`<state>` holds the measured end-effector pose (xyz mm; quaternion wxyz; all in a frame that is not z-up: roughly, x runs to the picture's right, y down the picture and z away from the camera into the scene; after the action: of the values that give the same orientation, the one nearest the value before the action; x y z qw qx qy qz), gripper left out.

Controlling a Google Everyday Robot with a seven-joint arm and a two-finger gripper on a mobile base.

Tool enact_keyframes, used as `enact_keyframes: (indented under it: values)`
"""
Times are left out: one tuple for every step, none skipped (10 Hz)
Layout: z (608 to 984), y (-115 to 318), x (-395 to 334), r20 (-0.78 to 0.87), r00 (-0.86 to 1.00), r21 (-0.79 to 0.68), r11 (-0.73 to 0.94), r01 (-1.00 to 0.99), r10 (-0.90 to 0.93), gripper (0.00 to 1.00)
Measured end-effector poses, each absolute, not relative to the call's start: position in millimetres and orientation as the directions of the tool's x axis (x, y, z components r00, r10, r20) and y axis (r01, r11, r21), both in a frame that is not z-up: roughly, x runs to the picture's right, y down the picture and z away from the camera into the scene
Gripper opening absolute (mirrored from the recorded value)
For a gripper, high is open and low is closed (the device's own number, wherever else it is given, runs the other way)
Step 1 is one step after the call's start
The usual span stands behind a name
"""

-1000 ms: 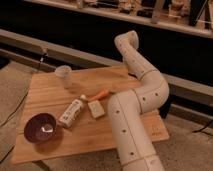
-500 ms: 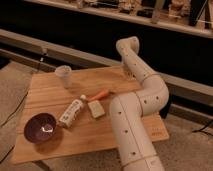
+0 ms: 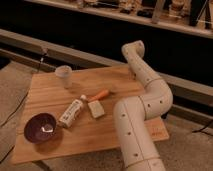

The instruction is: Push the eraser across the table

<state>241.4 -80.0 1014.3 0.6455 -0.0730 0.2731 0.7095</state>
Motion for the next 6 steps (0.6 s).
enact_keyframes:
  values:
    - [1016.7,-83.7,248.8,-0.43,-0.172,0.316,-0.031,-0.948,0.886,0.0]
    - [1021.4,-97.4,264.3,-0.345,-0.22,0.379,-0.079,-0.922,0.912,0.0]
    - [1023.3,-108.3,272.2,-0.282,-0.249,0.419,-0.114,-0.901,0.926,0.0]
    - [1023.5,-119.0,281.8,-0.21,-0.286,0.467,-0.161,-0.869,0.935,0.0]
    - [1023.3,-123.2,285.6,-0.177,-0.302,0.488,-0.183,-0.854,0.937,0.0]
    - [1021.5,-129.3,289.0,-0.143,-0.314,0.508,-0.202,-0.837,0.939,0.0]
